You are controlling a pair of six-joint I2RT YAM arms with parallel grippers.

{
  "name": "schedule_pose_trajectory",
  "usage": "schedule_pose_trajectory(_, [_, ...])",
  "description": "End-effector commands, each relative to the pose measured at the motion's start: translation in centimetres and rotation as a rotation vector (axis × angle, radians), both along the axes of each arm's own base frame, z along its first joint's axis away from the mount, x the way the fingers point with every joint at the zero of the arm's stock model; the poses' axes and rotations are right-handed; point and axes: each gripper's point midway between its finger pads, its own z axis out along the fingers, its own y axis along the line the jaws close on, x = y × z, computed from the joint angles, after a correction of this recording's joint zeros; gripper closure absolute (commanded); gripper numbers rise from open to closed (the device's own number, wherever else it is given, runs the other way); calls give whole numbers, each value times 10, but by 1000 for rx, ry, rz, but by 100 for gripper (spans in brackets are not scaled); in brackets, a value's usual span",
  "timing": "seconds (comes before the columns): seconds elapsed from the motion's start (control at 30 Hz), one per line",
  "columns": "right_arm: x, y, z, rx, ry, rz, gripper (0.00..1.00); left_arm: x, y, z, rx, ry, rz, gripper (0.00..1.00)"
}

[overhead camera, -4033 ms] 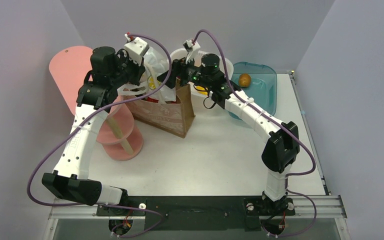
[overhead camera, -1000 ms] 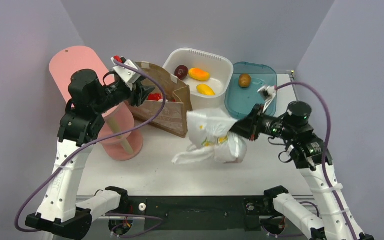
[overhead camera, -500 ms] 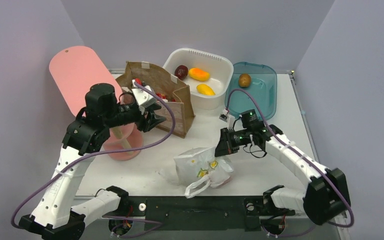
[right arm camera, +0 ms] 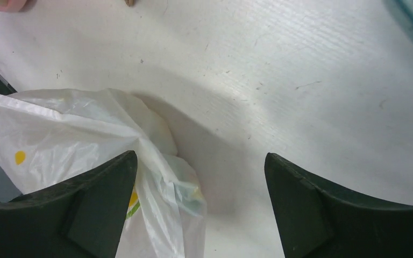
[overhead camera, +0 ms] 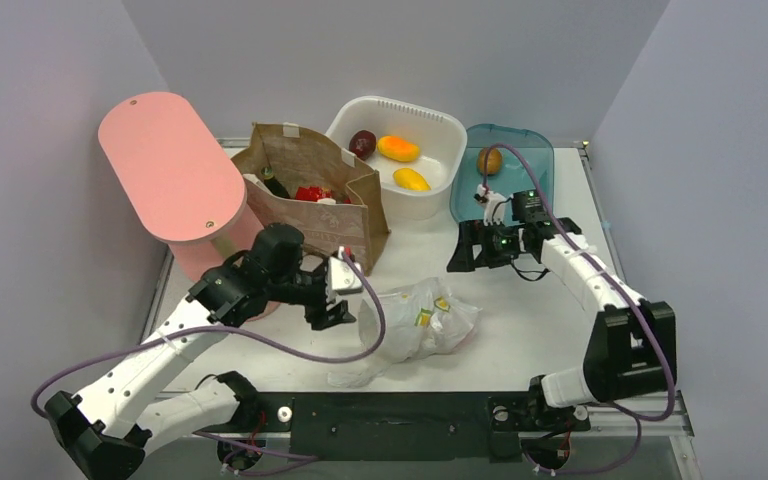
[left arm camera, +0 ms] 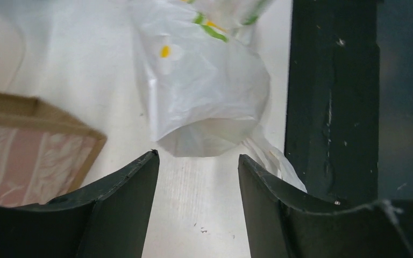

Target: Untie the knot of the grocery bags and take out the mixed food

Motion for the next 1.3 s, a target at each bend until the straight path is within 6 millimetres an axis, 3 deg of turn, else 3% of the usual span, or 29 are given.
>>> schedule_pose_trajectory(0.0, [2, -29, 47, -91, -229, 69, 16, -14, -35, 5, -70, -276, -200, 46])
schedule_pose_trajectory(0.1, [-9, -43, 66, -111, -285, 81, 15, -39, -52, -17, -65, -393, -352, 45])
schedule_pose_trajectory(0.13, [-16, -47, 68, -123, -279, 97, 15, -38, -59, -15, -74, -451, -362, 44])
schedule_pose_trajectory(0.17, [-21, -47, 72, -122, -286, 108, 15, -51, -64, -27, -64, -489, -429, 43])
schedule_pose_trajectory(0.27, [-38, -46, 78, -108, -268, 138, 15, -60, -82, -37, -67, -590, -509, 42])
schedule_pose_trajectory(0.3, [-41, -46, 82, -102, -278, 142, 15, -68, -89, -50, -43, -603, -556, 41])
schedule_pose_trajectory(0.33, [-46, -44, 84, -90, -273, 151, 14, -63, -93, -52, -27, -638, -536, 41])
schedule_pose_trajectory(0.37, [-49, -43, 86, -86, -283, 156, 14, -65, -97, -67, 4, -636, -552, 41])
schedule_pose_trajectory(0.4, [-53, -44, 87, -92, -291, 163, 14, -57, -103, -64, -1, -669, -514, 40])
schedule_pose_trajectory(0.43, [-55, -46, 86, -106, -294, 167, 14, -57, -105, -77, 22, -666, -517, 40])
schedule_pose_trajectory(0.53, [-63, -56, 82, -179, -326, 188, 13, -41, -115, -87, 49, -755, -469, 37])
schedule_pose_trajectory(0.7, [-74, -64, 85, -242, -392, 204, 9, -15, -117, -124, 198, -810, -399, 37])
schedule_pose_trajectory(0.8, [-77, -71, 89, -280, -430, 189, 6, -3, -118, -130, 236, -861, -359, 39])
schedule_pose_trajectory(0.83, [-77, -72, 90, -288, -442, 192, 6, 0, -120, -128, 235, -872, -348, 43])
schedule_pose_trajectory(0.87, [-79, -72, 92, -290, -456, 194, 6, 0, -124, -122, 219, -871, -335, 63])
schedule_pose_trajectory(0.9, [-79, -73, 94, -297, -466, 199, 5, -1, -127, -119, 207, -856, -334, 73])
schedule_pose_trajectory(0.93, [-80, -73, 97, -300, -477, 203, 5, -1, -135, -105, 165, -830, -302, 93])
schedule_pose_trajectory(0.97, [-82, -74, 100, -309, -489, 221, 5, -6, -138, -101, 146, -792, -310, 98])
schedule_pose_trajectory(1.0, [-83, -74, 101, -311, -492, 232, 5, -5, -147, -77, 79, -738, -261, 100])
schedule_pose_trajectory(1.03, [-87, -73, 106, -303, -497, 260, 5, -19, -150, -77, 48, -645, -322, 100])
schedule_pose_trajectory(1.07, [-89, -72, 108, -295, -494, 275, 6, -15, -158, -47, -39, -544, -258, 100])
schedule_pose_trajectory(1.1, [-95, -70, 114, -279, -500, 305, 7, -28, -162, -40, -87, -440, -300, 100])
schedule_pose_trajectory(1.13, [-96, -69, 116, -272, -498, 316, 8, -22, -166, -16, -152, -326, -228, 100])
schedule_pose_trajectory(1.17, [-98, -68, 123, -262, -508, 327, 9, -26, -168, -7, -186, -248, -232, 100])
schedule_pose_trajectory(1.2, [-98, -68, 126, -259, -513, 328, 9, -13, -169, 7, -231, -141, -149, 100])
schedule_pose_trajectory(1.27, [-98, -71, 135, -257, -524, 316, 10, -3, -169, 16, -280, 33, -93, 100])
